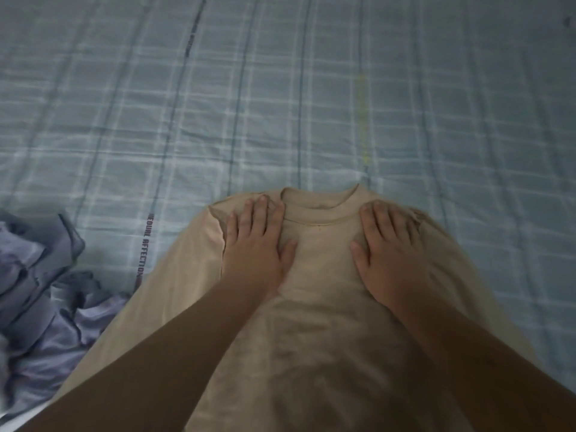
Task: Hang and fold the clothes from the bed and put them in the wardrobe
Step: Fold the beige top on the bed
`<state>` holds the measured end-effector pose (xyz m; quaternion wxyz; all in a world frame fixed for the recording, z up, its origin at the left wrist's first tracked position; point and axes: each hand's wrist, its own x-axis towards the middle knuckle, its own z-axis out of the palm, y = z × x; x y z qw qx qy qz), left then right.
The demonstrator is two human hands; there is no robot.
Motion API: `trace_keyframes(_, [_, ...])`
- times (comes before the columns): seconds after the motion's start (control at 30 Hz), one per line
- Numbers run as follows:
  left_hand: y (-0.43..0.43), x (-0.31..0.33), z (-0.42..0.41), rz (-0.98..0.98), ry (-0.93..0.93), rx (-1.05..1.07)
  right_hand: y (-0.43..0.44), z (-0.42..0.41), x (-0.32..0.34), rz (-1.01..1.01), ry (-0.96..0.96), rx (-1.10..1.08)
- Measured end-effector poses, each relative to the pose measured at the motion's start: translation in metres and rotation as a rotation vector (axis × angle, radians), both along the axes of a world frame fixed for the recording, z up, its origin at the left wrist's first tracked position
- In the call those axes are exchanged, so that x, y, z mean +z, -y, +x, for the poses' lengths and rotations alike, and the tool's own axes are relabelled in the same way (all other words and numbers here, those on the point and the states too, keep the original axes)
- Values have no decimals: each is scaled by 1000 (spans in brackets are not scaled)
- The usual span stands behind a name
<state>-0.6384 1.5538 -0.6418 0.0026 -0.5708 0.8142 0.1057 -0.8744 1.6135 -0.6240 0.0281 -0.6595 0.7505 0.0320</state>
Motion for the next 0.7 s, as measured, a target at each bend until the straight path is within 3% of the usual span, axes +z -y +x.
trace_keyframes(0.13, [1,-9,-1,-35,37,0,2,-2,-16,7,-62,7])
trace_keyframes(0.33, [-20,8,6,18,4,-32,-22,6,-1,17,11,51])
trace_keyframes(0.53, [-119,29,31,68,-11,-99,-123,40,33,-20,95,75])
trace_keyframes(0.7, [-230,43,69,131,-10,-108,-241,63,46,65,178,24])
